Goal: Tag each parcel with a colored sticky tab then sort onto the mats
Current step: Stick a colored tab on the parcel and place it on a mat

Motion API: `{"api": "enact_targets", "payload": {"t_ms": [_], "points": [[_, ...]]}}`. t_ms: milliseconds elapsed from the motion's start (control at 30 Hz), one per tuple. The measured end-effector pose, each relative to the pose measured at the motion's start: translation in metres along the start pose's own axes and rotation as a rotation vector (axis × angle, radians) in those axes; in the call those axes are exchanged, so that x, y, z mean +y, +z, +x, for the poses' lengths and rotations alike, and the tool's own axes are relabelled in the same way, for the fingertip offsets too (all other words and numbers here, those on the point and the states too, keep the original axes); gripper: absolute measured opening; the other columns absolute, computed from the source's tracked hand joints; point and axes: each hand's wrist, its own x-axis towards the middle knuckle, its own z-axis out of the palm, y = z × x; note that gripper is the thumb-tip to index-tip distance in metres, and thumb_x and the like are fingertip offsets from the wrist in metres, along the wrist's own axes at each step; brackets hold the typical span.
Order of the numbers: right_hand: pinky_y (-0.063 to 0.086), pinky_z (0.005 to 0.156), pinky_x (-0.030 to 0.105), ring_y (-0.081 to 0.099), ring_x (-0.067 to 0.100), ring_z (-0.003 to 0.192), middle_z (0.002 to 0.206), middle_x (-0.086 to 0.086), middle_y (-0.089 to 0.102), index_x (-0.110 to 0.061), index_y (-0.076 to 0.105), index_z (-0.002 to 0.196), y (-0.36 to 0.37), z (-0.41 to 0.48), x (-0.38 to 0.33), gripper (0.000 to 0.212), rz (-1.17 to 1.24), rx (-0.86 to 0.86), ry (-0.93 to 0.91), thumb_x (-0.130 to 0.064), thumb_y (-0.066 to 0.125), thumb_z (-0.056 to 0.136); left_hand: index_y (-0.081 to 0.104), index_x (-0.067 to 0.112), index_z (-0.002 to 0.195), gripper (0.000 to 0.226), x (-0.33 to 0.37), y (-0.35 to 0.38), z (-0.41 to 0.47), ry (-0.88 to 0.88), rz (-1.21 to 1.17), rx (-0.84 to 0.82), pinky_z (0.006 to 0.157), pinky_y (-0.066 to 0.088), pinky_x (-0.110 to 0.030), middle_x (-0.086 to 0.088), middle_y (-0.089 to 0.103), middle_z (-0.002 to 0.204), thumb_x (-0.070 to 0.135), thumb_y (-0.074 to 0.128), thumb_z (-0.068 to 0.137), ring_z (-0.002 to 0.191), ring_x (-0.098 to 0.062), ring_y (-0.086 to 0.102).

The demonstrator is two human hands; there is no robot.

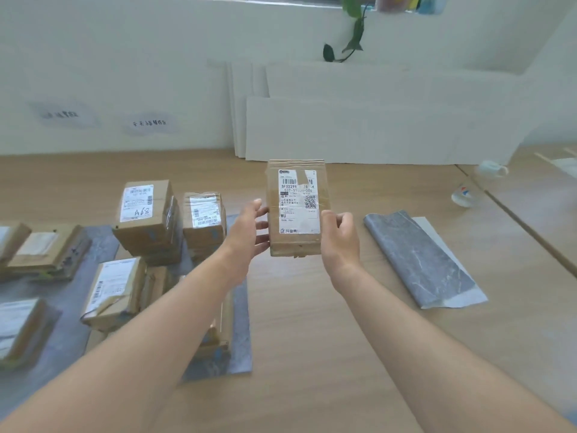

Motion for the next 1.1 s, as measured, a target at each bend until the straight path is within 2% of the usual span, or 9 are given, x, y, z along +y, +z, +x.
{"api": "enact_targets", "payload": {"t_ms": [133, 233, 433, 567, 700, 800, 867, 1033, 1100], "points": [[0.034, 0.061, 0.030, 0.045, 0.012, 0.072, 0.083, -0.006, 0.051, -0.019, 0.046, 0.087, 0.012, -0.054, -0.027, 0.023, -0.018, 0.024, -0.028, -0.039, 0.047, 0.100, 0.068, 0.025, 0.107, 0.036, 0.018, -0.040, -0.041, 0.051, 0.012, -0.061, 0.095, 0.054, -0.036, -0.005, 0.067, 0.104, 0.047, 0.040, 0.101, 0.088, -0.023, 0.066], [0.034, 0.061, 0.030, 0.045, 0.012, 0.072, 0.084, -0.005, 0.052, -0.019, 0.047, 0.088, 0.022, -0.091, -0.043, 0.023, -0.007, 0.041, -0.056, -0.038, 0.047, 0.100, 0.069, 0.024, 0.109, 0.038, 0.030, -0.067, -0.069, 0.080, 0.002, -0.098, 0.099, 0.053, -0.038, -0.008, 0.068, 0.109, 0.048, 0.041, 0.100, 0.089, -0.024, 0.067], [0.033, 0.059, 0.030, 0.043, 0.012, 0.069, 0.080, -0.006, 0.049, -0.017, 0.047, 0.088, 0.038, -0.145, -0.057, 0.023, -0.012, 0.060, -0.092, -0.037, 0.048, 0.100, 0.067, 0.022, 0.106, 0.035, 0.036, -0.106, -0.112, 0.107, -0.028, -0.101, 0.087, 0.054, -0.034, -0.006, 0.069, 0.099, 0.045, 0.041, 0.101, 0.086, -0.023, 0.068], [0.035, 0.062, 0.030, 0.045, 0.013, 0.071, 0.081, -0.005, 0.051, -0.016, 0.050, 0.091, 0.041, -0.174, -0.058, 0.023, -0.023, 0.045, -0.090, -0.037, 0.048, 0.099, 0.065, 0.019, 0.119, 0.040, 0.031, -0.126, -0.138, 0.091, -0.046, -0.109, 0.098, 0.054, -0.040, -0.009, 0.071, 0.103, 0.045, 0.040, 0.102, 0.092, -0.025, 0.069], [0.036, 0.062, 0.030, 0.046, 0.014, 0.072, 0.080, -0.005, 0.052, -0.016, 0.050, 0.090, 0.040, -0.205, -0.066, 0.024, -0.040, 0.018, -0.110, -0.038, 0.048, 0.099, 0.067, 0.018, 0.114, 0.037, 0.032, -0.140, -0.165, 0.103, -0.087, -0.096, 0.098, 0.054, -0.041, -0.005, 0.075, 0.086, 0.042, 0.042, 0.101, 0.082, -0.023, 0.070], [0.037, 0.062, 0.029, 0.046, 0.014, 0.072, 0.081, -0.005, 0.052, -0.016, 0.050, 0.090, 0.037, -0.229, -0.074, 0.024, -0.050, -0.007, -0.141, -0.038, 0.048, 0.099, 0.067, 0.018, 0.109, 0.035, 0.034, -0.149, -0.188, 0.139, -0.100, -0.085, 0.088, 0.056, -0.039, 0.002, 0.075, 0.071, 0.041, 0.042, 0.102, 0.070, -0.018, 0.071], [0.037, 0.062, 0.029, 0.046, 0.014, 0.072, 0.081, -0.005, 0.053, -0.016, 0.050, 0.090, 0.036, -0.245, -0.077, 0.023, -0.047, -0.023, -0.159, -0.037, 0.048, 0.099, 0.066, 0.018, 0.107, 0.033, 0.032, -0.156, -0.207, 0.160, -0.116, -0.067, 0.078, 0.057, -0.036, 0.003, 0.074, 0.068, 0.041, 0.042, 0.102, 0.061, -0.016, 0.071], [0.038, 0.065, 0.030, 0.047, 0.013, 0.072, 0.082, -0.006, 0.054, -0.010, 0.055, 0.099, 0.040, -0.288, -0.065, 0.028, -0.033, -0.092, -0.184, -0.037, 0.049, 0.099, 0.068, 0.015, 0.109, 0.039, 0.014, -0.182, -0.255, 0.174, -0.104, 0.024, 0.070, 0.054, -0.028, -0.003, 0.071, 0.082, 0.042, 0.041, 0.102, 0.063, -0.014, 0.067], [0.038, 0.064, 0.029, 0.045, 0.012, 0.071, 0.081, -0.005, 0.052, -0.007, 0.056, 0.103, 0.043, -0.308, -0.056, 0.030, -0.026, -0.131, -0.175, -0.036, 0.050, 0.100, 0.068, 0.016, 0.107, 0.039, 0.003, -0.195, -0.273, 0.165, -0.082, 0.056, 0.065, 0.054, -0.026, 0.000, 0.071, 0.081, 0.043, 0.041, 0.102, 0.066, -0.014, 0.067]]}}
